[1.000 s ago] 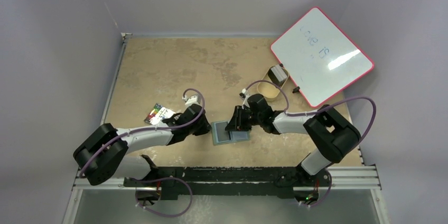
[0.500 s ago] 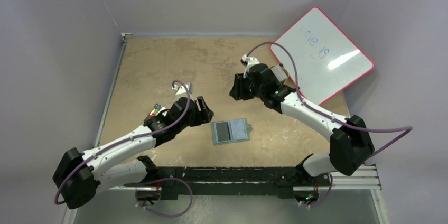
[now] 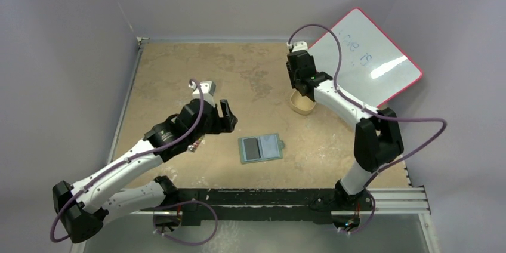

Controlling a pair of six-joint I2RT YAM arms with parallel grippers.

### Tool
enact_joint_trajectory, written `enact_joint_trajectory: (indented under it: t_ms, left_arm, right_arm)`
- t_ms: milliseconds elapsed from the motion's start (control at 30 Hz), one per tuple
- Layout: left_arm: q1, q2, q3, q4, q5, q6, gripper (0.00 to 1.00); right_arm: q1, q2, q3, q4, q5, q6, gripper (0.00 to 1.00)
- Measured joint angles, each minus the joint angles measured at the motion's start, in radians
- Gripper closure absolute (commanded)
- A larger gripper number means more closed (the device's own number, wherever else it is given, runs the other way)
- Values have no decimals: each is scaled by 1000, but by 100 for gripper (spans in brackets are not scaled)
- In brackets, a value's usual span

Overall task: Put the credit cards into the card holder
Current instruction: Pick up the credit card from the storage box.

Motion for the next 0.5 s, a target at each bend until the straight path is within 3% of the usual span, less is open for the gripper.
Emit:
enact_joint_trajectory:
  t_ms: [500]
  left_arm:
    - [0, -76, 19, -95, -61, 90, 26]
  right_arm:
    - [-67, 321, 105, -8, 169, -189, 46]
